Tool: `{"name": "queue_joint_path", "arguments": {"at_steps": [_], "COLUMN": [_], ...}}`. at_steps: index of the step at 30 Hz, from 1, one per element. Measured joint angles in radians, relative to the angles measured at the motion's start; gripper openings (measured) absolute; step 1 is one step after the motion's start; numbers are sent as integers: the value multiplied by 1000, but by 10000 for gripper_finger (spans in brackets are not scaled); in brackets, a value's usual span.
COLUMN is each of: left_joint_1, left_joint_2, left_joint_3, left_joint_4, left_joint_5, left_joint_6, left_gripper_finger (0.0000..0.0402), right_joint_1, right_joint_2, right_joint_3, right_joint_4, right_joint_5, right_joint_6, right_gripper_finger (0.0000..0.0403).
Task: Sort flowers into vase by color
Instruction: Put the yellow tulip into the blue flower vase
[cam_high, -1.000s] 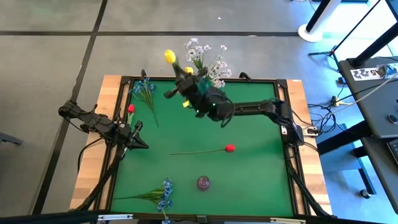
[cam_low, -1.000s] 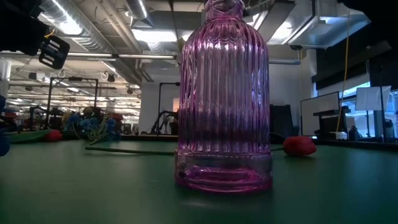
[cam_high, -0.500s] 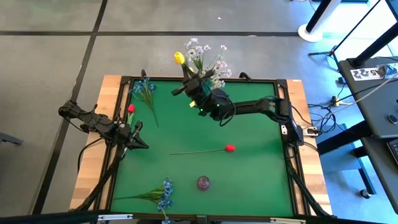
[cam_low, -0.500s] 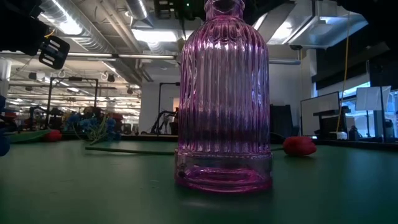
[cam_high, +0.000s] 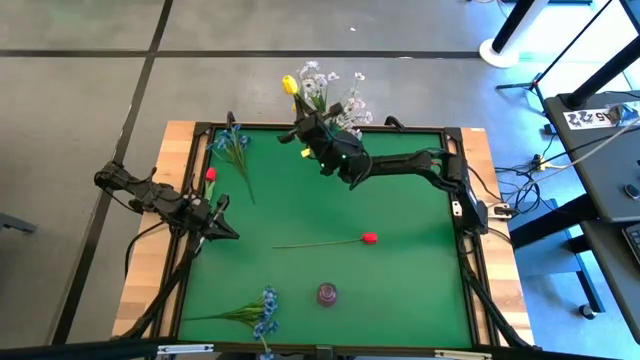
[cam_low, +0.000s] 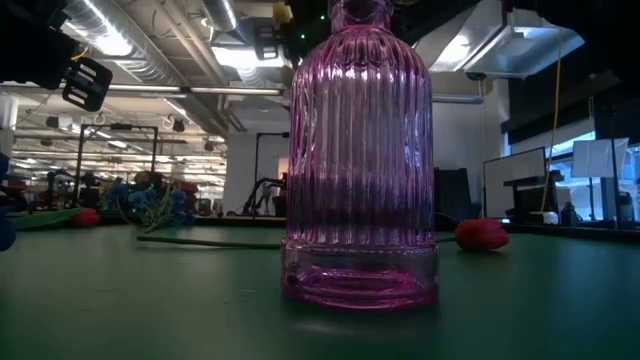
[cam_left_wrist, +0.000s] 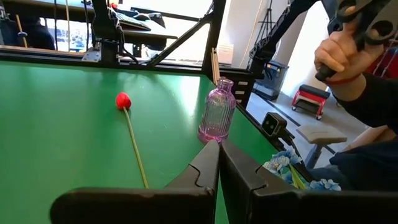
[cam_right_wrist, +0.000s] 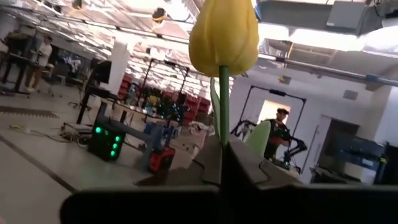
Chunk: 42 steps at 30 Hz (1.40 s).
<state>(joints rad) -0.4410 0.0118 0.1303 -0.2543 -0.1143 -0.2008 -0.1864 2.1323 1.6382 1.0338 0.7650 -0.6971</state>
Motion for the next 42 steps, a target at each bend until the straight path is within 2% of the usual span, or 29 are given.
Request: {"name": "queue_joint_path", "arguments": {"at_steps": [3, 6, 9, 13, 16, 19, 26, 31, 36, 42], "left_joint_1": [0, 0, 0, 0, 0, 0, 0, 0, 0, 0], "left_joint_2": [0, 0, 0, 0, 0, 0, 0, 0, 0, 0], "left_joint_3": [0, 0, 0, 0, 0, 0, 0, 0, 0, 0], "left_joint_4": [0, 0, 0, 0, 0, 0, 1, 0, 0, 0], "left_joint_5": [0, 0, 0, 0, 0, 0, 0, 0, 0, 0], "left_joint_6": [0, 0, 0, 0, 0, 0, 0, 0, 0, 0], "left_gripper_finger": [10, 10, 10, 10, 10, 10, 10, 10, 10, 10], "right_joint_1": [0, 4, 23, 65, 79, 72, 11, -12, -10, -11], "right_joint_2": [0, 0, 0, 0, -2, -1, 0, 0, -1, -1], "right_joint_3": [0, 0, 0, 1, -15, -55, -166, -185, -185, -210], "right_joint_4": [-20, 4, 143, 393, 477, 536, 536, 537, 537, 475], "right_joint_5": [29, 14, -8, 42, 56, 73, 25, -2, -75, 2], "right_joint_6": [11, -14, -96, -325, -407, -374, -147, -121, -111, -94], "right_gripper_finger": [9, 6, 4, 7, 9, 10, 11, 11, 12, 12]}}
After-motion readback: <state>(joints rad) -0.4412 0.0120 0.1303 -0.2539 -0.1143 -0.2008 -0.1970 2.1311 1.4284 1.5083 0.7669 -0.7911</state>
